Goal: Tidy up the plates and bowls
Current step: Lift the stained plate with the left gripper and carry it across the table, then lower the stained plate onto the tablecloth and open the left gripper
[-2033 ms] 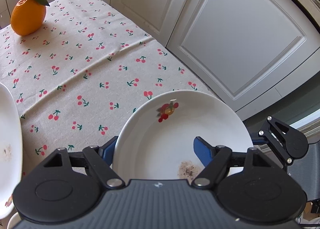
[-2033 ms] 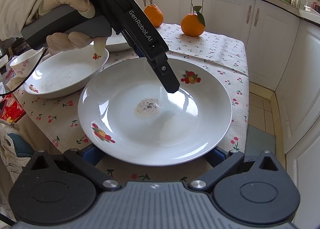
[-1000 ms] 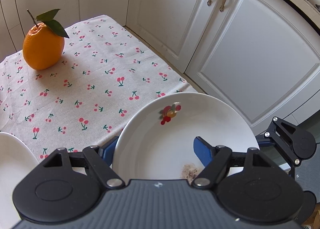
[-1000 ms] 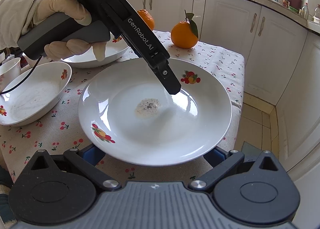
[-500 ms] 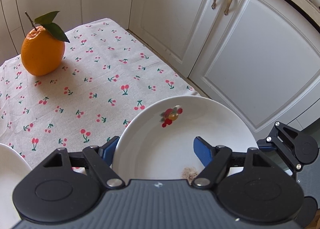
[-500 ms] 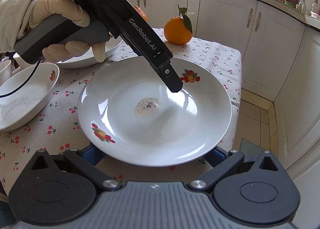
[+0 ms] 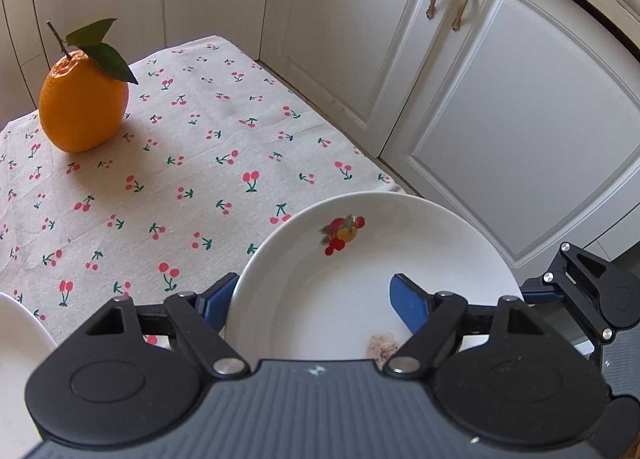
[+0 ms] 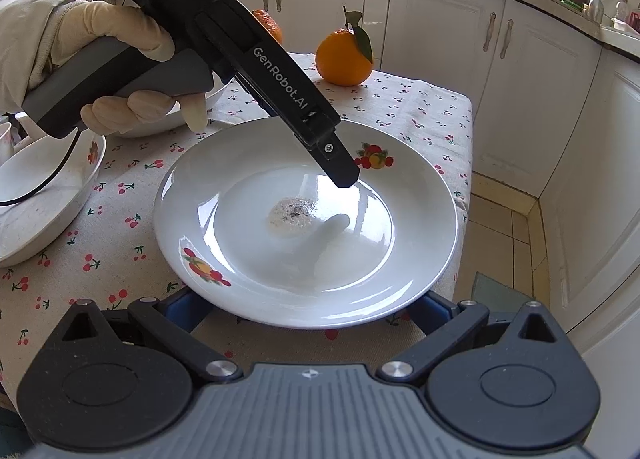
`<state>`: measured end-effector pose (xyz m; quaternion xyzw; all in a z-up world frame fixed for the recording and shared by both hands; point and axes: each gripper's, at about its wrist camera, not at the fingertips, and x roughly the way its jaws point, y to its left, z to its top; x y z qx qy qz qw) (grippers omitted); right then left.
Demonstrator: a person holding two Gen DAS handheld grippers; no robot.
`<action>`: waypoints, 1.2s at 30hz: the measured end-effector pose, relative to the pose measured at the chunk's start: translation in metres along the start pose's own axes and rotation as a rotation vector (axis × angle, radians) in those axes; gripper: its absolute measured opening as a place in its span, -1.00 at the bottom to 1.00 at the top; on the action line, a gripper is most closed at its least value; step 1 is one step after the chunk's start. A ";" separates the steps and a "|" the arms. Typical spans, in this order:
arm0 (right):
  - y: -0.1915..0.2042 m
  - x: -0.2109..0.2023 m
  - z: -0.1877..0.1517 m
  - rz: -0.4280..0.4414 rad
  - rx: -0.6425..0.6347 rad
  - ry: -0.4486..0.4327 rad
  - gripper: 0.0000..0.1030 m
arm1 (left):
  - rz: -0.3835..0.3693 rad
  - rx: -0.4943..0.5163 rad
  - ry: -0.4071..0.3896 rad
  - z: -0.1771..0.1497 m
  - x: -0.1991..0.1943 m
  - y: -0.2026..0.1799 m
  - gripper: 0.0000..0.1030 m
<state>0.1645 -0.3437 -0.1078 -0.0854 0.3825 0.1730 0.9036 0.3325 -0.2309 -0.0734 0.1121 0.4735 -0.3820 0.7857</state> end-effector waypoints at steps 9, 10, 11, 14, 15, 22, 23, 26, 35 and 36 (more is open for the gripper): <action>0.009 -0.028 -0.005 -0.045 0.020 -0.036 1.00 | 0.046 0.015 -0.057 -0.011 -0.039 -0.011 0.67; 0.011 -0.032 -0.007 -0.052 0.019 -0.044 1.00 | 0.048 0.013 -0.067 -0.013 -0.047 -0.013 0.68; 0.015 -0.037 -0.008 -0.057 0.019 -0.054 1.00 | 0.054 0.015 -0.077 -0.015 -0.054 -0.015 0.68; 0.027 -0.051 -0.009 -0.072 0.020 -0.088 1.00 | 0.090 0.025 -0.114 -0.023 -0.078 -0.022 0.70; 0.031 -0.056 -0.009 -0.072 0.021 -0.103 1.00 | 0.100 0.028 -0.126 -0.026 -0.085 -0.024 0.73; 0.059 -0.083 -0.008 -0.034 0.028 -0.202 1.00 | 0.158 0.029 -0.215 -0.060 -0.148 -0.045 0.79; 0.062 -0.086 -0.008 -0.027 0.032 -0.212 1.00 | 0.162 0.027 -0.227 -0.067 -0.155 -0.047 0.81; 0.072 -0.091 -0.008 -0.001 0.046 -0.236 1.00 | 0.188 0.020 -0.254 -0.087 -0.176 -0.054 0.82; 0.090 -0.097 -0.013 0.031 0.092 -0.268 1.00 | 0.330 0.008 -0.353 -0.163 -0.207 -0.063 0.84; 0.092 -0.096 -0.014 0.040 0.102 -0.270 1.00 | 0.352 0.017 -0.361 -0.170 -0.207 -0.064 0.85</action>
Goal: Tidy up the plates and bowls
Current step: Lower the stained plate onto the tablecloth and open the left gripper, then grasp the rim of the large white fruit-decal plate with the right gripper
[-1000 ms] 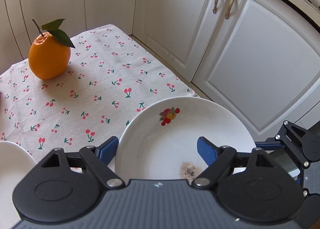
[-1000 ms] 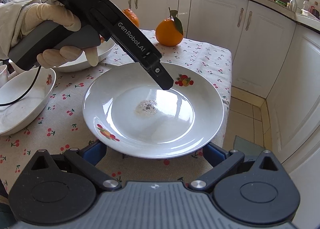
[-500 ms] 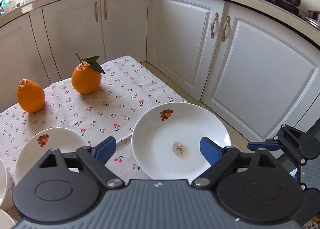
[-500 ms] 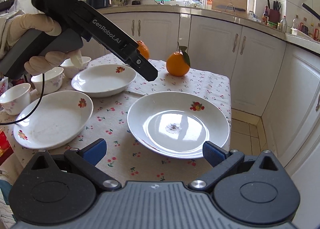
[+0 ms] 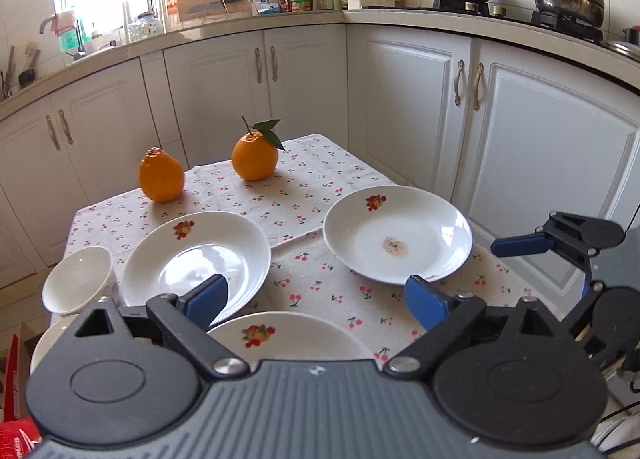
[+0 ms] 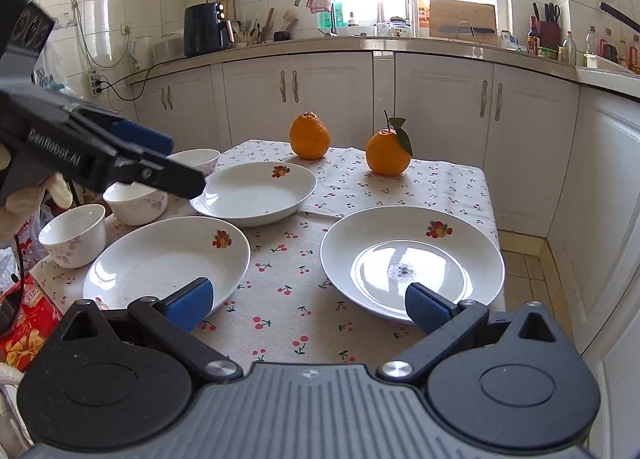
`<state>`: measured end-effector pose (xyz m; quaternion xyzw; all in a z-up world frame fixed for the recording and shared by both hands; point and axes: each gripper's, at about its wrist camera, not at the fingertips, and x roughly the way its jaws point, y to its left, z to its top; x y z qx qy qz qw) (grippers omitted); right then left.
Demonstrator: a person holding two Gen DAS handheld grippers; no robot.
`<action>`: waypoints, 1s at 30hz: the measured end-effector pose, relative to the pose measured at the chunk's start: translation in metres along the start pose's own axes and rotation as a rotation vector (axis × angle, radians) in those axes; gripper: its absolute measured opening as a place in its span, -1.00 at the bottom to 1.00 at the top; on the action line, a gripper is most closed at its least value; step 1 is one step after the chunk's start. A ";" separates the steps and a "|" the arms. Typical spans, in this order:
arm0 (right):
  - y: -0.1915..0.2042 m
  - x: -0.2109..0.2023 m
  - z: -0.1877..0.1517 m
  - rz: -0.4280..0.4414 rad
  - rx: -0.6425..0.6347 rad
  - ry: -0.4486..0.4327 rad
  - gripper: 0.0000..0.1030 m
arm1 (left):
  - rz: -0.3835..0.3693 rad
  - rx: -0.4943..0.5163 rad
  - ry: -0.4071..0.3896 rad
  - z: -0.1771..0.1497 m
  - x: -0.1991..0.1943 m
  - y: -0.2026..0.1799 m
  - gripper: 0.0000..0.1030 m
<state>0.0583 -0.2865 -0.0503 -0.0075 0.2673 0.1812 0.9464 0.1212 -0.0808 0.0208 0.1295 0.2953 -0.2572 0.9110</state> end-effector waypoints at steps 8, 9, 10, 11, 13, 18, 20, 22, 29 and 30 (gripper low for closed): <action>0.016 0.005 -0.006 0.008 0.001 0.027 1.00 | 0.047 -0.078 0.016 -0.062 -0.025 0.008 0.85; 0.018 0.005 -0.006 0.011 0.002 0.025 1.00 | 0.049 -0.088 0.024 -0.070 -0.027 0.010 0.86; 0.019 0.006 -0.007 0.017 0.006 0.024 1.00 | 0.050 -0.097 0.035 -0.078 -0.029 0.011 0.86; 0.020 0.007 -0.007 0.022 0.008 0.025 1.00 | 0.051 -0.103 0.044 -0.083 -0.030 0.013 0.86; 0.022 0.011 -0.009 0.028 0.009 0.037 1.00 | 0.059 -0.109 0.065 -0.097 -0.033 0.016 0.86; 0.032 0.021 -0.009 0.037 -0.010 0.079 1.00 | 0.052 -0.128 0.096 -0.121 -0.038 0.025 0.86; 0.034 0.024 -0.008 0.043 -0.014 0.091 1.00 | 0.045 -0.127 0.109 -0.129 -0.037 0.027 0.86; 0.035 0.027 -0.007 0.050 -0.008 0.102 1.00 | 0.038 -0.127 0.121 -0.136 -0.035 0.027 0.86; 0.039 0.041 0.001 0.087 -0.022 0.155 1.00 | 0.029 -0.140 0.112 -0.145 -0.023 0.032 0.86; 0.040 0.043 0.002 0.095 -0.026 0.162 1.00 | 0.030 -0.139 0.111 -0.146 -0.021 0.032 0.86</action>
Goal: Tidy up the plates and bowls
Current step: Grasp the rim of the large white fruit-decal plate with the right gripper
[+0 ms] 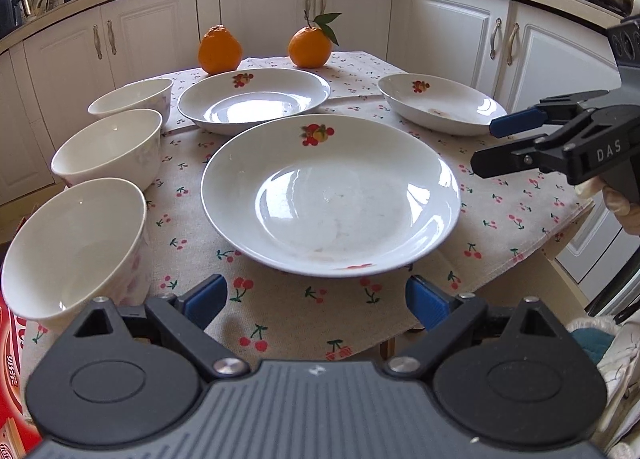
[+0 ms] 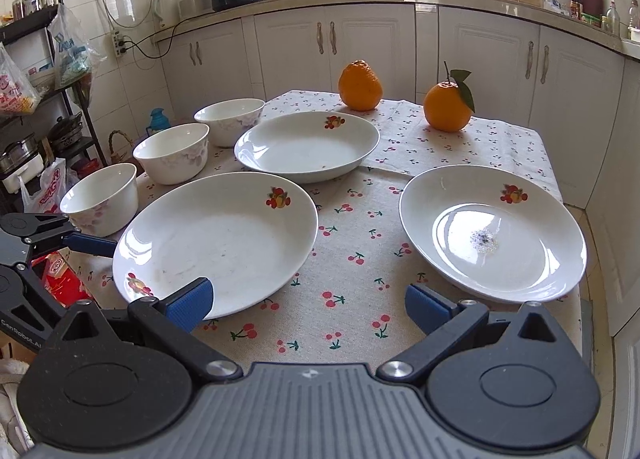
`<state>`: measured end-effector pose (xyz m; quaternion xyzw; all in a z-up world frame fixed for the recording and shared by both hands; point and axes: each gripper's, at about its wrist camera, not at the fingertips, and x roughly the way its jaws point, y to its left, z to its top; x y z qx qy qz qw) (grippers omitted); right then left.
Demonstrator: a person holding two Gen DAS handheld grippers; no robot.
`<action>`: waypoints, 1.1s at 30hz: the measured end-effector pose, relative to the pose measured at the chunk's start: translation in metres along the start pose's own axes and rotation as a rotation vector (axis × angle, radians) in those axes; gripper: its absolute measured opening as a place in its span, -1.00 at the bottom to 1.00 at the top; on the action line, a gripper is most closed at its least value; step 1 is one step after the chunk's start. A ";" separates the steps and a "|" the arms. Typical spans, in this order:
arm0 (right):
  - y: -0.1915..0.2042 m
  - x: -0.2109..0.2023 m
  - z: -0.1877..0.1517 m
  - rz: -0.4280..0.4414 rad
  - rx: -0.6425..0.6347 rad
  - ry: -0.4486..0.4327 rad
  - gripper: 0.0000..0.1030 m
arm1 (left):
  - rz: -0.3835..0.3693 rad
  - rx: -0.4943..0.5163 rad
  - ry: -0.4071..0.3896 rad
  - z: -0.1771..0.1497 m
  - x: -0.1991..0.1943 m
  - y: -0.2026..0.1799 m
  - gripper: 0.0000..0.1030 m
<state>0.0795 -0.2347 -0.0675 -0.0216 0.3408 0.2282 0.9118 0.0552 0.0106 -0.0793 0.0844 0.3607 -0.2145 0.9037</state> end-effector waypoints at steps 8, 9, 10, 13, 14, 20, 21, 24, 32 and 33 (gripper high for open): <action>0.002 0.020 0.011 0.077 -0.016 0.059 1.00 | 0.008 -0.010 -0.019 -0.002 0.011 0.000 0.91; 0.002 0.023 0.012 0.091 -0.017 0.066 1.00 | 0.011 -0.009 -0.022 -0.002 0.012 0.000 0.94; 0.003 0.026 0.013 0.104 -0.018 0.076 1.00 | 0.010 -0.012 -0.024 -0.002 0.013 0.000 0.96; 0.003 0.035 0.016 0.152 -0.013 0.103 1.00 | 0.014 -0.015 -0.025 -0.002 0.014 -0.001 0.99; 0.002 0.038 0.018 0.168 -0.010 0.111 1.00 | 0.015 -0.015 -0.024 -0.002 0.014 -0.001 0.99; 0.002 0.055 0.024 0.242 0.006 0.161 1.00 | 0.018 -0.022 -0.038 -0.004 0.014 -0.001 0.99; 0.003 0.057 0.025 0.246 0.000 0.168 1.00 | 0.019 -0.022 -0.039 -0.004 0.014 -0.001 0.99; 0.005 0.064 0.028 0.257 -0.026 0.188 1.00 | 0.022 -0.023 -0.034 -0.003 0.014 -0.001 1.00; 0.004 0.087 0.039 0.307 -0.042 0.242 1.00 | 0.023 -0.024 -0.044 -0.003 0.014 -0.001 1.00; 0.005 0.090 0.041 0.314 -0.051 0.244 1.00 | 0.021 -0.021 -0.050 -0.004 0.014 -0.001 1.00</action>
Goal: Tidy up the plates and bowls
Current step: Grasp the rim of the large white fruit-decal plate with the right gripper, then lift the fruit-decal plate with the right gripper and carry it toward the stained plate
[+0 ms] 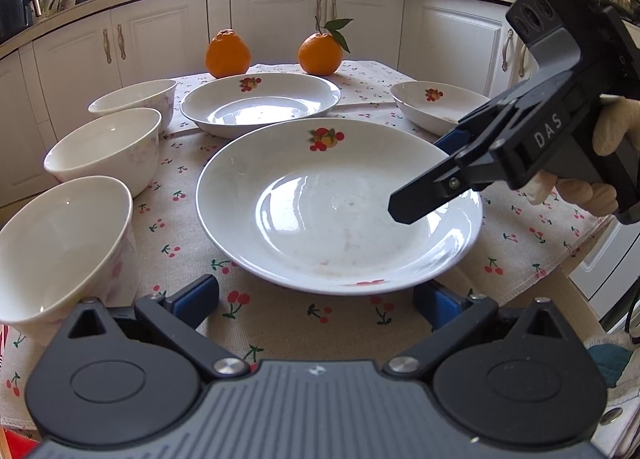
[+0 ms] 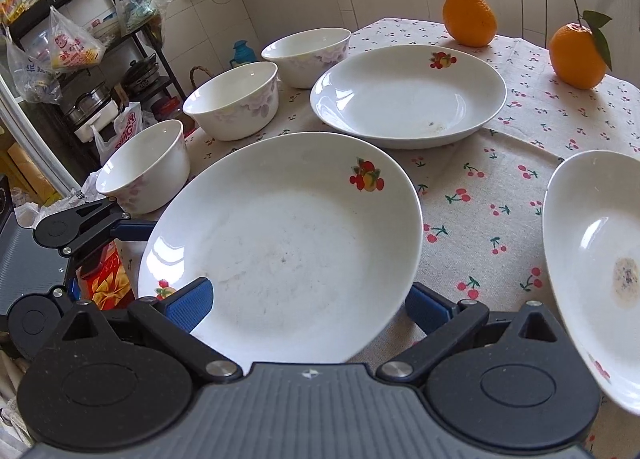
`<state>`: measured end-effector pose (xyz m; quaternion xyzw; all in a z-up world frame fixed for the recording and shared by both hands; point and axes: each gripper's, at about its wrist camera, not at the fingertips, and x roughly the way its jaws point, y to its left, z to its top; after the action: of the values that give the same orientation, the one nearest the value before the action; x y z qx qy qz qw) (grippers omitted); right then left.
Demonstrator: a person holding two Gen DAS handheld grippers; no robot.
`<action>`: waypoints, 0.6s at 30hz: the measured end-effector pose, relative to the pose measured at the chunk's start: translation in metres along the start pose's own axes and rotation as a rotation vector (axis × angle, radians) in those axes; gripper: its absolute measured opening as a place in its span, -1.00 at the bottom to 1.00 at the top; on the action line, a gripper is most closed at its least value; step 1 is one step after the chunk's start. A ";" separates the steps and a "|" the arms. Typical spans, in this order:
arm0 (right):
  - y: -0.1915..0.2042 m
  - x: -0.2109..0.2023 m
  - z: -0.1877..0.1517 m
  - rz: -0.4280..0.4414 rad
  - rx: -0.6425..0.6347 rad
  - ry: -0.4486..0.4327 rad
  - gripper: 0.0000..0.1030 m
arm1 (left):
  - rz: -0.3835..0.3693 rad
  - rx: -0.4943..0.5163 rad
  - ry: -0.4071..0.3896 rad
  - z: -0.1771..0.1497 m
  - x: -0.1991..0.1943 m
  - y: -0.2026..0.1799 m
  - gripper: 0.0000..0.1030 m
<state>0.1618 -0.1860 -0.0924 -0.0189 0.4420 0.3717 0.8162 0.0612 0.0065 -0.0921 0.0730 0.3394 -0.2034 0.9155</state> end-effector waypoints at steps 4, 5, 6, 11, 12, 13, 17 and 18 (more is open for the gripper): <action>-0.003 0.007 0.011 0.024 -0.026 0.021 1.00 | -0.003 0.004 -0.009 -0.001 0.000 0.000 1.00; -0.004 0.009 0.014 0.026 -0.034 0.028 1.00 | -0.003 0.005 -0.008 -0.001 0.000 0.000 1.00; -0.005 0.012 0.018 0.029 -0.041 0.036 1.00 | -0.003 0.005 -0.006 -0.001 -0.001 0.000 1.00; -0.009 0.021 0.032 0.042 -0.074 0.071 1.00 | -0.024 0.021 0.005 0.002 0.001 -0.002 0.99; -0.010 0.022 0.034 0.045 -0.080 0.078 1.00 | -0.027 0.025 0.006 0.003 0.002 -0.003 0.99; -0.010 0.024 0.036 0.047 -0.088 0.087 1.00 | -0.032 0.026 0.007 0.004 0.003 -0.003 0.99; -0.011 0.027 0.043 0.059 -0.100 0.118 1.00 | -0.054 0.024 0.008 0.006 0.005 -0.001 0.99; -0.012 0.028 0.045 0.062 -0.101 0.124 1.00 | -0.057 0.026 0.008 0.006 0.005 -0.002 0.98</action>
<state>0.2106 -0.1620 -0.0890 -0.0691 0.4729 0.4167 0.7733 0.0677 0.0015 -0.0906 0.0760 0.3422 -0.2337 0.9069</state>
